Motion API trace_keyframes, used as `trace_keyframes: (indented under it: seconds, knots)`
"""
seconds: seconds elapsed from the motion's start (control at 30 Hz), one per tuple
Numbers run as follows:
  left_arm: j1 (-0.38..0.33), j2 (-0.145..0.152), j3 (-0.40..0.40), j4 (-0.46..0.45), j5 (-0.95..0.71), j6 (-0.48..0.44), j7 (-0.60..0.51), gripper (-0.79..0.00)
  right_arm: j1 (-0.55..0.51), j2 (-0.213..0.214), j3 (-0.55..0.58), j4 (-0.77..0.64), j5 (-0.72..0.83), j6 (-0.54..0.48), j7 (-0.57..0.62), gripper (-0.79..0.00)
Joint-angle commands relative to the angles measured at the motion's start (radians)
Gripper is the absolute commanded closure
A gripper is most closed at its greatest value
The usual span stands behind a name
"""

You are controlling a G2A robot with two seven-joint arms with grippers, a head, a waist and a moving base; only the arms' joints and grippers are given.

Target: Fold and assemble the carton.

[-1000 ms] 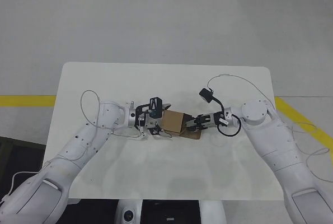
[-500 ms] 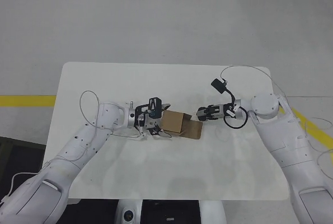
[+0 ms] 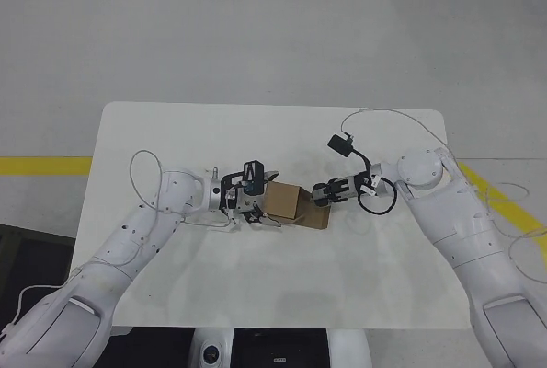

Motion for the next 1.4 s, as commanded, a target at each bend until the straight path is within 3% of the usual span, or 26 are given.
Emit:
trace_keyframes:
  seconds: [0.0, 0.47, 0.93, 1.37]
  knots:
    - [0.000, -0.001, 0.001, -0.001, 0.000, 0.000, -0.001, -0.785, -0.005, -0.001, -0.006, -0.006, 0.008, 0.001, 0.002, 0.000]
    - [0.000, -0.001, 0.002, 0.002, -0.001, 0.000, 0.000, -0.785, -0.032, -0.004, -0.032, -0.041, 0.027, 0.028, -0.004, 0.000]
    - [0.000, -0.003, 0.004, 0.005, -0.005, 0.000, -0.003, -0.785, -0.114, 0.000, -0.016, -0.108, 0.082, 0.099, -0.103, 0.000]
    - [0.002, -0.001, -0.003, 0.005, -0.003, 0.000, -0.001, -0.785, -0.105, -0.028, -0.052, -0.045, 0.165, 0.109, -0.185, 0.000]
